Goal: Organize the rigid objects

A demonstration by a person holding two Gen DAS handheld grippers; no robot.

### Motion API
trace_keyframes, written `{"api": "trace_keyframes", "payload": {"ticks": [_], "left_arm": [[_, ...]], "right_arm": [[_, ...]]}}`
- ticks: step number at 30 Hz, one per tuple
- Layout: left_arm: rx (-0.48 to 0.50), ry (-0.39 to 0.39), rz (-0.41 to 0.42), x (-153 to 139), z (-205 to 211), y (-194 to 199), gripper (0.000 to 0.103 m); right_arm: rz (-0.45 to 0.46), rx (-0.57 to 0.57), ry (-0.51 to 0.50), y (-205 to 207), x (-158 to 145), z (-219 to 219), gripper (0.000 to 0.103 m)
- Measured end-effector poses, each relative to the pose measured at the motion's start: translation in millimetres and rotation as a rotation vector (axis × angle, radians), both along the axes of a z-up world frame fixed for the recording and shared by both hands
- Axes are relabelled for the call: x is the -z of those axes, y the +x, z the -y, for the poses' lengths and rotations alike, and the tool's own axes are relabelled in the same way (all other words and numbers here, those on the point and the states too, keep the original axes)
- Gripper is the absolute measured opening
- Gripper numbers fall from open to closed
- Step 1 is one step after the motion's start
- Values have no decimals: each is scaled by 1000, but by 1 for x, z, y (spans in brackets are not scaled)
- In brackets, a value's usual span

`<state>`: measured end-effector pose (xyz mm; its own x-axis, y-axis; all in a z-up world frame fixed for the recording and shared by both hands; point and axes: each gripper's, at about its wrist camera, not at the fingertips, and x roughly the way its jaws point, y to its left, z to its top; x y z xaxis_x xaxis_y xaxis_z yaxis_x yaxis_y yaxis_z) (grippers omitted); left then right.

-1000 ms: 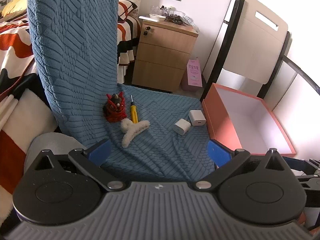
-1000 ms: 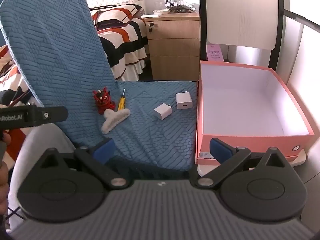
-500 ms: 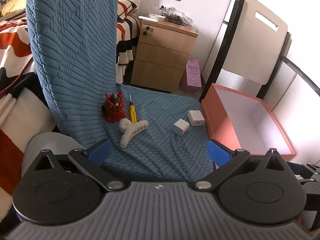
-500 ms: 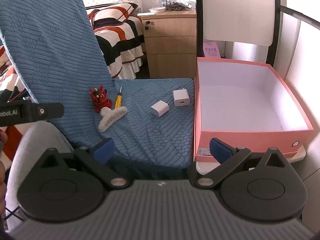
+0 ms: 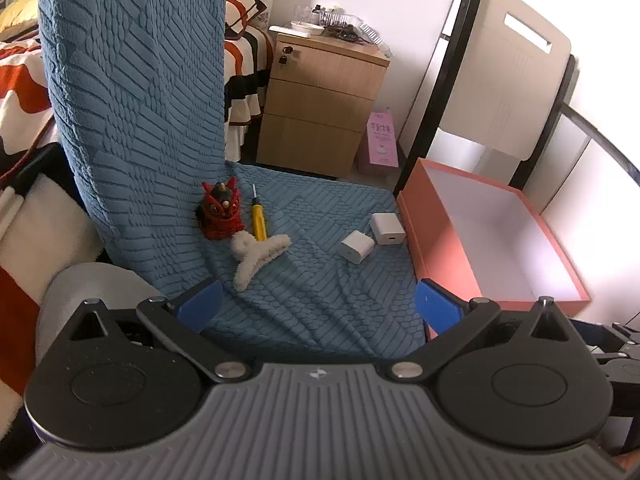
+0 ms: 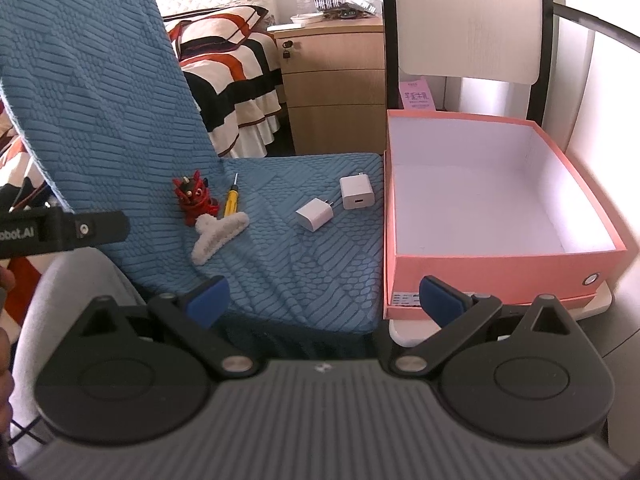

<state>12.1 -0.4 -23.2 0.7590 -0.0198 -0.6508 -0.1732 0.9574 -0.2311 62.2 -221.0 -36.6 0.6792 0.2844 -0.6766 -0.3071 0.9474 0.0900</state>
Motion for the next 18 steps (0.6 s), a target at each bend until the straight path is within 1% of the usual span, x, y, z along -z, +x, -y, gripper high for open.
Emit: {"api": "trace_keyframes", "payload": {"ticks": [11, 18], "left_arm": [[2, 16, -17, 5, -1, 2, 103], [2, 4, -20, 13, -3, 4, 103]], "right_arm": [[-7, 14, -4, 1, 8, 0, 103], [5, 17, -8, 1, 9, -2, 103]]}}
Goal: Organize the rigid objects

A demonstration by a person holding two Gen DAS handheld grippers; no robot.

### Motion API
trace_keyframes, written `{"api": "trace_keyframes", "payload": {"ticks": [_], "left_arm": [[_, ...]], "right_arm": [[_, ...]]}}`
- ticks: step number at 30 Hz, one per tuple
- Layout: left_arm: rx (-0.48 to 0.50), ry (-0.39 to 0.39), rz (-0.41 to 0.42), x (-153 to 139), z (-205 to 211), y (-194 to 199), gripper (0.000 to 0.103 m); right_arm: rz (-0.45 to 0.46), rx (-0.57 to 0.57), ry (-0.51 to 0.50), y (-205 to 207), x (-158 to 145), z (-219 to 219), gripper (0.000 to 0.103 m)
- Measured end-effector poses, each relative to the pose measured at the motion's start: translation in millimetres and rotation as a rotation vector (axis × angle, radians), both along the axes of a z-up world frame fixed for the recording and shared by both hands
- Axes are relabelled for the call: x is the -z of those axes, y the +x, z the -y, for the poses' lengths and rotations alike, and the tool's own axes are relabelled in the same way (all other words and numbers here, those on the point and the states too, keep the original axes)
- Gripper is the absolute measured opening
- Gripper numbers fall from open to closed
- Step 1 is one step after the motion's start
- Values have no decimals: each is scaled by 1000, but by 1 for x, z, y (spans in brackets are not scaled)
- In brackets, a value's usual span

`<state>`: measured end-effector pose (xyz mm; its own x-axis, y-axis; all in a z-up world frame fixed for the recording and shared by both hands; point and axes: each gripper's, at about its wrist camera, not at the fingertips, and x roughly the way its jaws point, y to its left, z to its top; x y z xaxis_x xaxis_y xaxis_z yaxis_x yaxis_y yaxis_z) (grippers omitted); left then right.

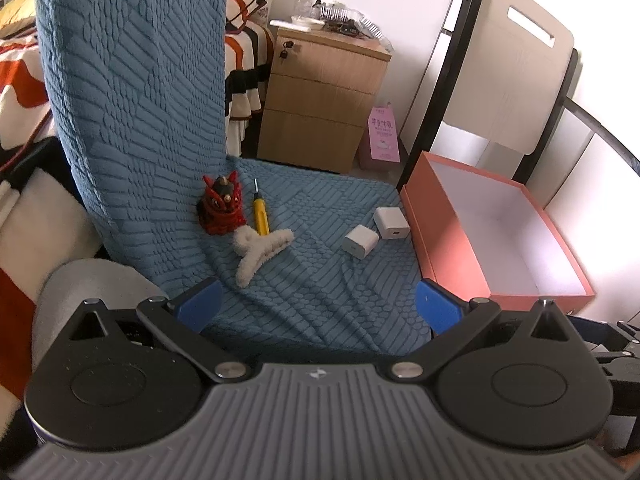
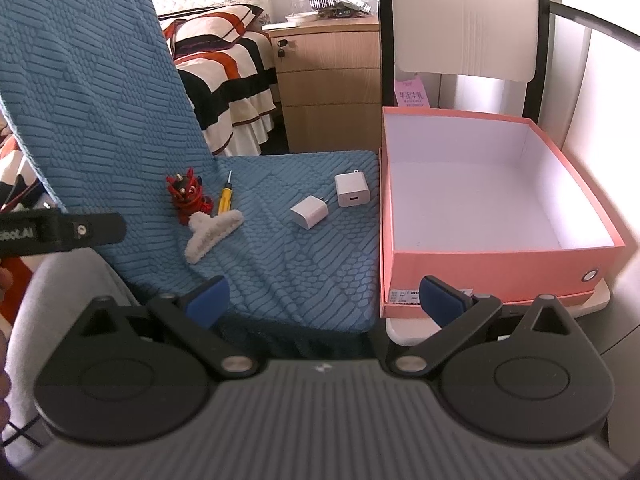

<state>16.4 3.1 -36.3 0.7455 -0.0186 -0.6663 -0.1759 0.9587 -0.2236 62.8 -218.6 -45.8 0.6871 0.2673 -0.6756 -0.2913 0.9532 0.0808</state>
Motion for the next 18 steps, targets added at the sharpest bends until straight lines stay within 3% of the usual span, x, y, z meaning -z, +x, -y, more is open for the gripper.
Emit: {"api": "trace_keyframes", "payload": {"ticks": [18], "left_arm": [[-14, -31, 7, 22, -8, 11, 103]], "right_arm": [[-10, 17, 42, 7, 18, -2, 103]]}}
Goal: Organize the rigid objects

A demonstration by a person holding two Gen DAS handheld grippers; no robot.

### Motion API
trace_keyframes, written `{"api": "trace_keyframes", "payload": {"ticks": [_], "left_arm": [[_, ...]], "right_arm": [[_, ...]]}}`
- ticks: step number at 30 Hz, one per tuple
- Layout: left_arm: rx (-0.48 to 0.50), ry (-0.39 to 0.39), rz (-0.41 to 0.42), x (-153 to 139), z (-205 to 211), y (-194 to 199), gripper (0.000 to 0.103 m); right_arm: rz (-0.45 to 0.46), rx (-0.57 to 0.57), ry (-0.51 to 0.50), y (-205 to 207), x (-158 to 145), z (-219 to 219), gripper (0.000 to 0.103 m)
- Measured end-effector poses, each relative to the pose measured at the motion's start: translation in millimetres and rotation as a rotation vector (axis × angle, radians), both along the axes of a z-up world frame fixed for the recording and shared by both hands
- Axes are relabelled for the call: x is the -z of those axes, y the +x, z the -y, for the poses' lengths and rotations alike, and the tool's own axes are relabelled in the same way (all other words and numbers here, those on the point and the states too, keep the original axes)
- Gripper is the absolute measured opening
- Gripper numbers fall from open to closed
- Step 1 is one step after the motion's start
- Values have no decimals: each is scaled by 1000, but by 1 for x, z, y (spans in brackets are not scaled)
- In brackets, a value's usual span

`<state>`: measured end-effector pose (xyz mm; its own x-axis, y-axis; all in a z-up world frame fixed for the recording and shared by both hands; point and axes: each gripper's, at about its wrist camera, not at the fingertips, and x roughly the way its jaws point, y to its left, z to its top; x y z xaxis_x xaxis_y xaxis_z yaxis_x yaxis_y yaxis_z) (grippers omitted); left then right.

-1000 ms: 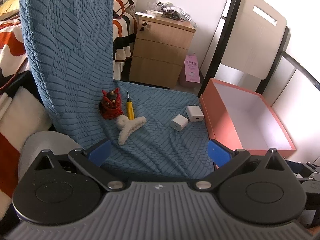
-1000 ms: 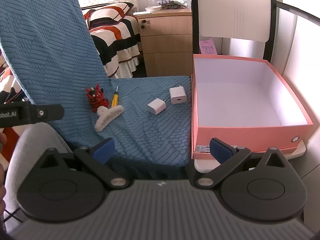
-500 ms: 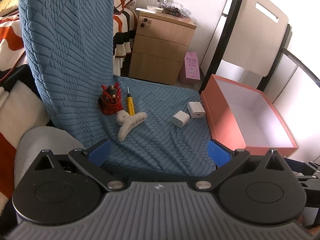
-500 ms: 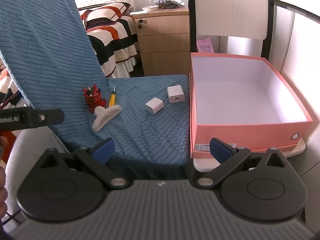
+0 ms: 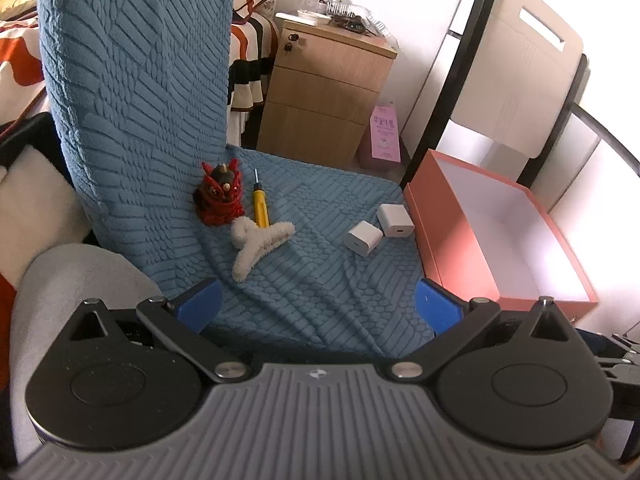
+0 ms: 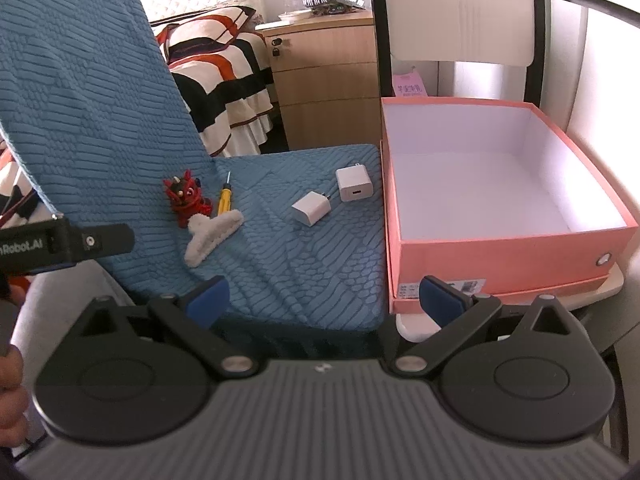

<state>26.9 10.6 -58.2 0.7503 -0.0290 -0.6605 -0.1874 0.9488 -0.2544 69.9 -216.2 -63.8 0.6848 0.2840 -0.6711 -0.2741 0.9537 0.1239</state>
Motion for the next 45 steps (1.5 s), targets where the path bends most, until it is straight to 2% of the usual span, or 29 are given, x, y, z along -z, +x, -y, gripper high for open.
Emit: {"api": "trace_keyframes", "payload": {"ticks": [3, 10, 17, 25, 31, 39, 40, 45], "left_arm": [[13, 5, 3, 2, -1, 5, 103], [19, 70, -11, 12, 1, 24, 103], [7, 61, -22, 35, -7, 63, 103], [-35, 43, -88, 78, -30, 111, 103], [-73, -34, -156, 113, -53, 136, 103], [-99, 38, -171, 126, -60, 166, 103], [-102, 47, -178, 128, -61, 171, 103], [-112, 37, -205, 136, -68, 187, 102]], "right_arm": [[19, -8, 4, 4, 6, -8, 103], [40, -51, -4, 15, 18, -28, 103], [60, -65, -5, 31, 37, -43, 103], [158, -89, -56, 63, 64, -62, 103], [184, -115, -54, 91, 90, -71, 103], [195, -157, -120, 120, 116, -96, 103], [197, -161, -127, 124, 119, -99, 100], [211, -157, -174, 149, 136, -111, 98]]}}
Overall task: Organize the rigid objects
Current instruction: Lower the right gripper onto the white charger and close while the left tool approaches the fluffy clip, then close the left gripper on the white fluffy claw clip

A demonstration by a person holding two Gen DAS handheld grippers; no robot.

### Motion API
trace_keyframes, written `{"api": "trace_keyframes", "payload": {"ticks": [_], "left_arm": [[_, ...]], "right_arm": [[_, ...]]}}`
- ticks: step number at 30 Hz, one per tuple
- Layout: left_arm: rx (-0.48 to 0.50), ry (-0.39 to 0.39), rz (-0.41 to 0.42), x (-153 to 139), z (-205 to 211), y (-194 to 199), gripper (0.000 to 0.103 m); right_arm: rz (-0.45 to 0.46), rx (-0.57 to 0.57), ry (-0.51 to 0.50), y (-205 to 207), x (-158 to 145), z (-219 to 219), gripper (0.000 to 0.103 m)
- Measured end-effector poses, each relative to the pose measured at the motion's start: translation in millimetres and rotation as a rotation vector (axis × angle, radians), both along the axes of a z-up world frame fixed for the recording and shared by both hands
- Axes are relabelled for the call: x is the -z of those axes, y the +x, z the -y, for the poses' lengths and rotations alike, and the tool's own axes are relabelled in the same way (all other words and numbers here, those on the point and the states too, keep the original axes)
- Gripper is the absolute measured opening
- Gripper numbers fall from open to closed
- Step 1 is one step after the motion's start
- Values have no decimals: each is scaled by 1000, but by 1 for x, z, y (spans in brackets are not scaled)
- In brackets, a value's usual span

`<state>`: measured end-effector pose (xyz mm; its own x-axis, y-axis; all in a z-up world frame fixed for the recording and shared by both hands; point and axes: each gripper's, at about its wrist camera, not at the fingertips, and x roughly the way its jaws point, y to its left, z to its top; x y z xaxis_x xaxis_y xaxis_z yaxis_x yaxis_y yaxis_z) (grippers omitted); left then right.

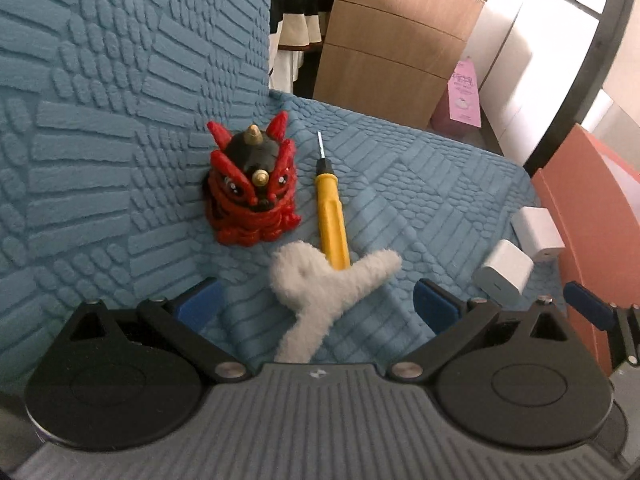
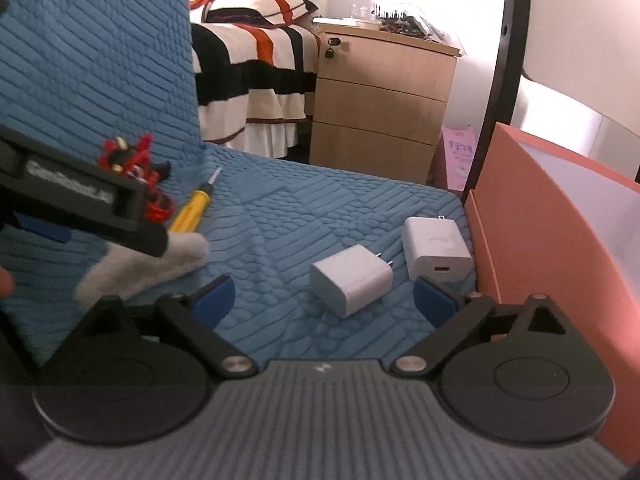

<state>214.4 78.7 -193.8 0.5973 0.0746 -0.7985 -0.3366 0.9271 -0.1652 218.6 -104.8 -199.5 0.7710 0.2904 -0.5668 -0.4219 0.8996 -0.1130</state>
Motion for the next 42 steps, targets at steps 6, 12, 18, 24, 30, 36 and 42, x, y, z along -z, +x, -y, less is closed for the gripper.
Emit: {"api": "trace_keyframes", "payload": {"ticks": [6, 12, 18, 24, 30, 36, 42], "left_arm": [[-16, 8, -25, 4, -3, 16, 102], [-15, 16, -61, 9, -3, 20, 102], [-28, 35, -84, 16, -4, 19, 102], [-45, 16, -88, 19, -6, 16, 102], [-42, 2, -84, 19, -3, 11, 102], [-43, 13, -79, 18, 6, 6, 95], [-42, -11, -69, 18, 8, 0, 61]], "right_arm": [[9, 20, -56, 19, 17, -10, 97], [17, 16, -110, 28, 24, -19, 77], [13, 26, -106, 33, 24, -14, 67], [-11, 24, -95, 27, 19, -9, 61], [-47, 26, -104, 13, 14, -1, 61], [-90, 35, -112, -8, 12, 9, 61], [-98, 40, -138, -18, 10, 17, 61]]}}
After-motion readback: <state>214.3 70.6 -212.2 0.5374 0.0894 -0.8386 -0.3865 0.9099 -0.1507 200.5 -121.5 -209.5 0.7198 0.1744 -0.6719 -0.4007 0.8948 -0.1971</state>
